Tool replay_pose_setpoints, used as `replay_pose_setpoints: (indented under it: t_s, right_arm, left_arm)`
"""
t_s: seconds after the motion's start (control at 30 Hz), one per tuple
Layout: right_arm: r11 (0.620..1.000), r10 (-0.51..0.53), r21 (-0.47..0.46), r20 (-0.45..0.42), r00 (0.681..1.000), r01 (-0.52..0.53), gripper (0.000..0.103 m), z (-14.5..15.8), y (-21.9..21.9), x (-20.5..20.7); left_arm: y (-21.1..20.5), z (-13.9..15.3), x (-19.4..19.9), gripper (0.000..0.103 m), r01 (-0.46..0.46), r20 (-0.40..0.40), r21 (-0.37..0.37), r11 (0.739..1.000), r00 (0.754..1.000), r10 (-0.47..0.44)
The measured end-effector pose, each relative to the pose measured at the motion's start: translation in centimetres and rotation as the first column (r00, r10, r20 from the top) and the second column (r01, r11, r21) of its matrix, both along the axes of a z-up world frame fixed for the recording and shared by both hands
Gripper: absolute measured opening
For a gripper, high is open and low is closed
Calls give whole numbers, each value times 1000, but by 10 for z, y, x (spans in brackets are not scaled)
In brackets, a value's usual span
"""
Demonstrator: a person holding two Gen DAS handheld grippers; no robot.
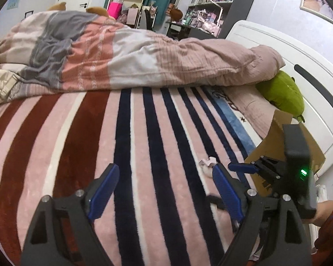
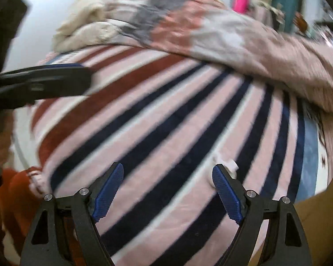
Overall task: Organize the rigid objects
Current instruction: 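Grasp the tape roll in its white holder with the right gripper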
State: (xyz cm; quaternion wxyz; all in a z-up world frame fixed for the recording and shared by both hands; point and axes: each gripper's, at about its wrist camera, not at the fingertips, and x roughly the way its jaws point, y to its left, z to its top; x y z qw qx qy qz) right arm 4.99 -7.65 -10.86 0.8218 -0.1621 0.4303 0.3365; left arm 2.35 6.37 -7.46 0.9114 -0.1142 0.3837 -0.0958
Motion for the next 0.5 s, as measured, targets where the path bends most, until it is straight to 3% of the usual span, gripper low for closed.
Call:
replay_pose_setpoints:
  t_s: [0.17,0.33,0.4,0.5]
  right_arm:
    - [984,-180,-10,-43,983,179,80,-37,-28,32]
    - [977,-213,-5,-7,977,213,78,-47,-37,43]
    - [976,-215,-17,8,976,216,53,-50,-38,47]
    - [978,-208,-22,-1,978,208,36,-54,-38,50]
  left_arm:
    - [-4,-15,6,84,11,-35,4,1000,999,-11]
    - [-7,-22,12,84,16,-58,5,1000,998,-15]
    - [-9,-22,13,84,20,-61,6,1000,998,-19]
    - [-13,-20,13,84,24,-63,14,1000,998,-23]
